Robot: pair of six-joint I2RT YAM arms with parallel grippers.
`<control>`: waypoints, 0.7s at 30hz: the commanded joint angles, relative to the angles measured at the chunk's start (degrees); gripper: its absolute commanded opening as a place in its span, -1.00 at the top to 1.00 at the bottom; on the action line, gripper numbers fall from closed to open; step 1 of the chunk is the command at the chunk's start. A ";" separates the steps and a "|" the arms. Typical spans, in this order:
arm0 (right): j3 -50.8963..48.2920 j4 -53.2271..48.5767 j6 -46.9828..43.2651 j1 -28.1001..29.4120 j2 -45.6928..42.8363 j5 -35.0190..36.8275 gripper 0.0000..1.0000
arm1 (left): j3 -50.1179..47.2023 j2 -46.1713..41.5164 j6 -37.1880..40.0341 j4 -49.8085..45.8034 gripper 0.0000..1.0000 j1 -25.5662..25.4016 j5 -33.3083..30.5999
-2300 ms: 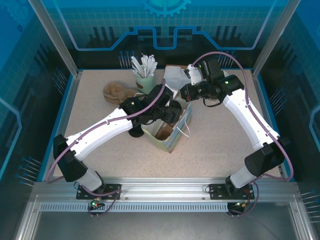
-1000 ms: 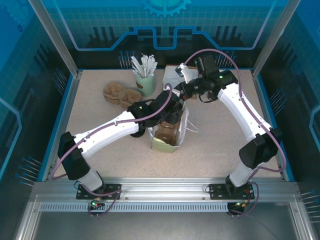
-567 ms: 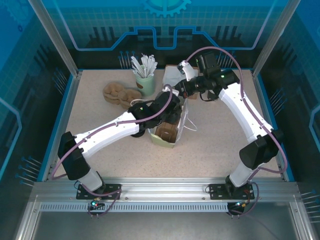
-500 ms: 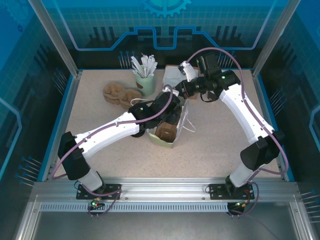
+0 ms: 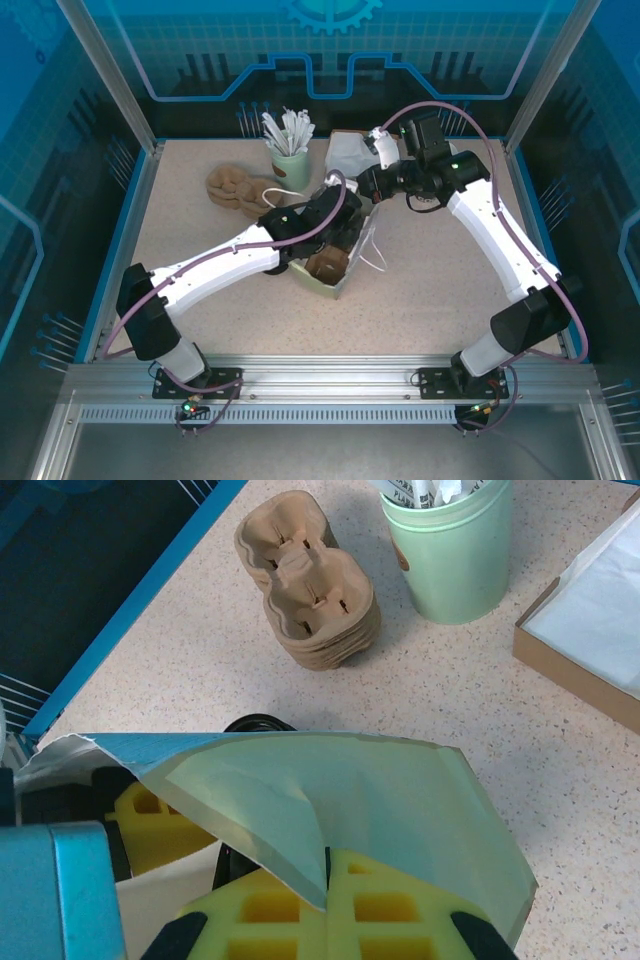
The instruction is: Pack the takeout coffee
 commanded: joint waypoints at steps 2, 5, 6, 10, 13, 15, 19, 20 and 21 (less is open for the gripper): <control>-0.60 2.95 0.44 -0.18 -2.22 -2.68 1.00 | 0.20 1.35 -1.03 0.97 -0.19 -1.04 -0.60; -0.88 3.40 -0.05 -0.25 -2.68 -2.85 1.00 | 0.13 1.79 -1.38 0.74 -0.19 -1.32 -0.83; -0.87 3.24 0.07 -0.32 -2.77 -2.92 1.00 | -0.04 1.80 -1.65 0.81 -0.19 -1.37 -0.88; -1.67 3.24 0.16 -0.39 -3.53 -3.89 1.00 | -0.49 1.89 -2.04 1.16 -0.19 -1.41 -1.32; -2.52 3.70 -0.06 -0.35 -4.24 -3.80 1.00 | -0.65 1.97 -2.34 1.43 -0.19 -1.39 -1.49; -2.66 3.72 -0.08 -0.37 -4.35 -4.02 1.00 | -0.68 2.23 -2.40 1.52 -0.19 -1.40 -1.59; -2.45 3.36 0.19 -0.35 -4.39 -4.81 1.00 | -1.42 2.28 -2.16 2.67 -0.19 -1.45 -2.08; -2.44 3.36 0.25 -0.26 -4.50 -4.99 1.00 | -1.83 2.24 -1.98 3.07 -0.19 -1.43 -2.19; -2.66 3.40 0.26 -0.27 -4.68 -5.09 1.00 | -1.97 2.24 -1.97 3.10 -0.19 -1.41 -2.21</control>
